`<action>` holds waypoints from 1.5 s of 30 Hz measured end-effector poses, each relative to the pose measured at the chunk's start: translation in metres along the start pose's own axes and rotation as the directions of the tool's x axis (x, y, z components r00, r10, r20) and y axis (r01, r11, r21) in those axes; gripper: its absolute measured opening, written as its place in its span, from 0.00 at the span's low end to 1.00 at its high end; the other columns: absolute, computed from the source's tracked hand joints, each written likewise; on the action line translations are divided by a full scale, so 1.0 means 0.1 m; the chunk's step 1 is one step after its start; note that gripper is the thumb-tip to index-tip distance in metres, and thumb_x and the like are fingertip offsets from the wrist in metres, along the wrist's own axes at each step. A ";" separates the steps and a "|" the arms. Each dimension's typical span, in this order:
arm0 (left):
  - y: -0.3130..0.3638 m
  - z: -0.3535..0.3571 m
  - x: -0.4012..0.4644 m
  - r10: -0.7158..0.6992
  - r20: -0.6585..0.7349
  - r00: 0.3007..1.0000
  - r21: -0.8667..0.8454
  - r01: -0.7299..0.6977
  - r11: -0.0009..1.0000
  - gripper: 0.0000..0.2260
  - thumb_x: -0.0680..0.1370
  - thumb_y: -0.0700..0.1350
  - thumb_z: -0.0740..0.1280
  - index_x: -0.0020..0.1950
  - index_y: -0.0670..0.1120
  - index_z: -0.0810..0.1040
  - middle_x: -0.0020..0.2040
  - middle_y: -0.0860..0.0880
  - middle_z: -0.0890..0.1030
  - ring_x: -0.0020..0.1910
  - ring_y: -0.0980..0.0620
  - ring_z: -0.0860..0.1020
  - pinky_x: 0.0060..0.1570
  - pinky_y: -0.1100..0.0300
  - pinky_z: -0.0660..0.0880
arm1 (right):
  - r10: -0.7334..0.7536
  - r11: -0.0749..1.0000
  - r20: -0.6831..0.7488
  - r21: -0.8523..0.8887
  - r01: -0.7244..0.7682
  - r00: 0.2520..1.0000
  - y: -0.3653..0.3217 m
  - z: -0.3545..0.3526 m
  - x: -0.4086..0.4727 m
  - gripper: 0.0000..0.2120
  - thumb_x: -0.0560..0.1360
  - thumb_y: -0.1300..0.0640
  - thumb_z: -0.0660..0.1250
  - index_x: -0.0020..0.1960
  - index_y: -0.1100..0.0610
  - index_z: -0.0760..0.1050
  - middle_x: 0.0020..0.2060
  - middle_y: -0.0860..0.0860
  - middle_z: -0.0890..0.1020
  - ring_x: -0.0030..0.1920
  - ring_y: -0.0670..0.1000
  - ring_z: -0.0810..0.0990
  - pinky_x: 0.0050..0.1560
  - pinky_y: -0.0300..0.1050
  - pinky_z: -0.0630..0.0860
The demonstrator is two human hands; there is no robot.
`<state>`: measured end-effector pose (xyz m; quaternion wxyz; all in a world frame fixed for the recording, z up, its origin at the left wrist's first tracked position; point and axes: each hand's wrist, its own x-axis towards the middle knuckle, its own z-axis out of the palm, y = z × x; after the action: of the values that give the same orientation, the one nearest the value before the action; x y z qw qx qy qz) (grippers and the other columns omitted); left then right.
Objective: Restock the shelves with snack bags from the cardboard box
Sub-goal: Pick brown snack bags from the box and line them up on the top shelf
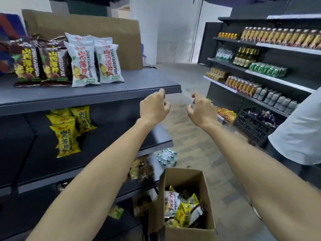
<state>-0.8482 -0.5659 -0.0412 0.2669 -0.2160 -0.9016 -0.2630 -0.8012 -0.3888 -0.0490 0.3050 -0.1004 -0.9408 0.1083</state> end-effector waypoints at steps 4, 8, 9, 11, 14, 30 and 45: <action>0.22 0.38 -0.31 -0.020 0.164 0.986 0.008 0.020 1.000 0.09 0.75 0.47 0.62 0.53 0.45 0.73 0.45 0.48 0.79 0.42 0.43 0.77 0.43 0.52 0.74 | 0.037 0.999 0.100 0.030 -0.040 0.994 0.41 0.16 -0.27 0.14 0.76 0.54 0.62 0.60 0.56 0.69 0.55 0.57 0.78 0.54 0.61 0.78 0.47 0.50 0.73; 0.23 0.87 -0.76 0.012 0.460 0.888 0.033 -0.030 0.999 0.09 0.75 0.50 0.64 0.52 0.48 0.73 0.49 0.50 0.79 0.45 0.43 0.77 0.45 0.52 0.74 | 0.090 0.990 0.205 0.084 -0.109 0.975 0.76 0.42 -0.71 0.12 0.75 0.55 0.62 0.57 0.57 0.69 0.54 0.57 0.76 0.53 0.61 0.77 0.47 0.50 0.70; 0.21 0.98 -0.89 0.006 0.513 0.858 0.040 -0.031 0.999 0.09 0.75 0.50 0.64 0.52 0.48 0.73 0.48 0.50 0.79 0.45 0.44 0.77 0.44 0.52 0.75 | 0.109 0.988 0.242 0.084 -0.133 0.964 0.84 0.50 -0.83 0.12 0.75 0.55 0.62 0.57 0.57 0.69 0.54 0.57 0.76 0.53 0.61 0.76 0.48 0.49 0.70; 0.15 1.20 -1.13 -0.001 0.594 0.804 0.054 -0.038 0.998 0.09 0.76 0.51 0.63 0.52 0.48 0.74 0.50 0.50 0.79 0.48 0.44 0.77 0.44 0.52 0.74 | 0.162 0.978 0.315 0.074 -0.195 0.935 0.97 0.67 -1.06 0.11 0.75 0.55 0.63 0.56 0.58 0.70 0.55 0.57 0.76 0.54 0.60 0.76 0.52 0.50 0.71; 0.07 1.47 -1.43 -0.022 0.668 0.744 0.057 -0.021 0.998 0.09 0.76 0.52 0.63 0.52 0.49 0.74 0.53 0.47 0.75 0.51 0.43 0.76 0.48 0.51 0.73 | 0.222 0.963 0.414 0.052 -0.266 0.883 1.15 0.89 -1.38 0.11 0.76 0.56 0.63 0.57 0.58 0.72 0.55 0.57 0.76 0.56 0.61 0.76 0.54 0.51 0.71; -0.40 2.36 -2.57 0.011 0.865 0.501 -0.062 0.085 0.994 0.06 0.77 0.49 0.64 0.49 0.48 0.73 0.50 0.49 0.76 0.43 0.48 0.75 0.37 0.55 0.72 | 0.463 0.861 0.736 -0.242 -0.447 0.493 1.32 1.64 -2.72 0.12 0.76 0.56 0.61 0.58 0.59 0.72 0.56 0.58 0.76 0.56 0.61 0.76 0.53 0.50 0.73; -0.27 2.65 -3.26 0.012 0.956 0.292 -0.109 0.317 0.942 0.04 0.74 0.44 0.63 0.44 0.44 0.69 0.47 0.42 0.75 0.46 0.41 0.75 0.39 0.53 0.69 | 0.563 0.776 0.810 -0.453 -0.438 0.160 1.14 2.06 -3.13 0.27 0.76 0.53 0.63 0.72 0.59 0.62 0.65 0.59 0.71 0.64 0.62 0.74 0.60 0.51 0.72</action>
<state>-0.7105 -0.5114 -0.4355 -0.3739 -0.2759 -0.8542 -0.2333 -0.6612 -0.3892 -0.4152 -0.3347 -0.3432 -0.8577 0.1859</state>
